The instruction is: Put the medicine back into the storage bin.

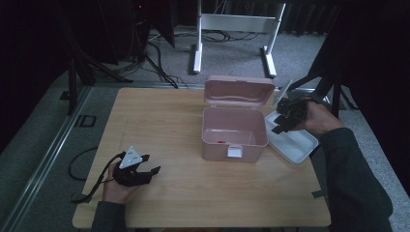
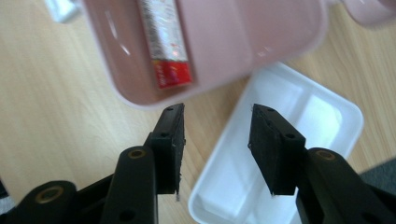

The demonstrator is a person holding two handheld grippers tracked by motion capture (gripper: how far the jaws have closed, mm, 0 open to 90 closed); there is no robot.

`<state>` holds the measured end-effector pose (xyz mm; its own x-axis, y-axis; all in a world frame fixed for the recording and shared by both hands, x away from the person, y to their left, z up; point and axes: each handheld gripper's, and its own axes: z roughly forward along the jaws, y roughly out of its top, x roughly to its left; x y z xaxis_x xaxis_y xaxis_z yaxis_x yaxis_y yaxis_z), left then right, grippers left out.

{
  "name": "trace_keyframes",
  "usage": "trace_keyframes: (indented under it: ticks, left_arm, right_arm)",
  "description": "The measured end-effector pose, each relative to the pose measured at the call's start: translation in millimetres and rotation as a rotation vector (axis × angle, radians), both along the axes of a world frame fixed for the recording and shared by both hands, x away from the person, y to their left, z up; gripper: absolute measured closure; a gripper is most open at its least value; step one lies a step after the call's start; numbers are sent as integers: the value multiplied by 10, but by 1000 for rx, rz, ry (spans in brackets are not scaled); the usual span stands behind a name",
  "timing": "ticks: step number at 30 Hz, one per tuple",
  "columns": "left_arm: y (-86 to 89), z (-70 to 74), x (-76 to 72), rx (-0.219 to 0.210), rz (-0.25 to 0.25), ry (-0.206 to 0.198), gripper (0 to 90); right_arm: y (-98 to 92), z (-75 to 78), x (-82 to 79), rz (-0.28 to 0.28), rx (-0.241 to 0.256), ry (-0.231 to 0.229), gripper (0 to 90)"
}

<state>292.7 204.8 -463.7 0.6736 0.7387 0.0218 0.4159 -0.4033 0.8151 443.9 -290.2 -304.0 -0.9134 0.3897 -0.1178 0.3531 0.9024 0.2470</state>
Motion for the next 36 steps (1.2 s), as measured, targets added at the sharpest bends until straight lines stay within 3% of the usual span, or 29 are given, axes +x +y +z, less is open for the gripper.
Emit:
trace_keyframes:
  ticks: [10, 14, 20, 22, 24, 28, 36]
  left_arm:
    - [-2, -3, 2, 1, 1, 0, 379]
    - [-3, -3, 1, 1, -1, 1, 379]
    - [-2, -2, -1, 4, -1, 0, 382]
    - [1, 0, -1, 3, -1, -1, 382]
    - [2, 0, 0, 3, -1, -1, 382]
    - [0, -1, 0, 5, -2, -1, 382]
    - [7, -3, -9, 3, 2, -2, 382]
  right_arm:
    - [-339, -152, 159, -133, 10, 5, 615]
    - [-426, -255, 226, -183, -17, 6, 621]
    - [-505, -469, 350, -257, -59, 42, 660]
    - [-517, -559, 397, -272, -101, 60, 678]
    - [-520, -599, 413, -278, -113, 68, 683]
    - [-555, -762, 499, -314, -126, 101, 699]
    - [-660, -968, 604, -366, -126, 123, 698]
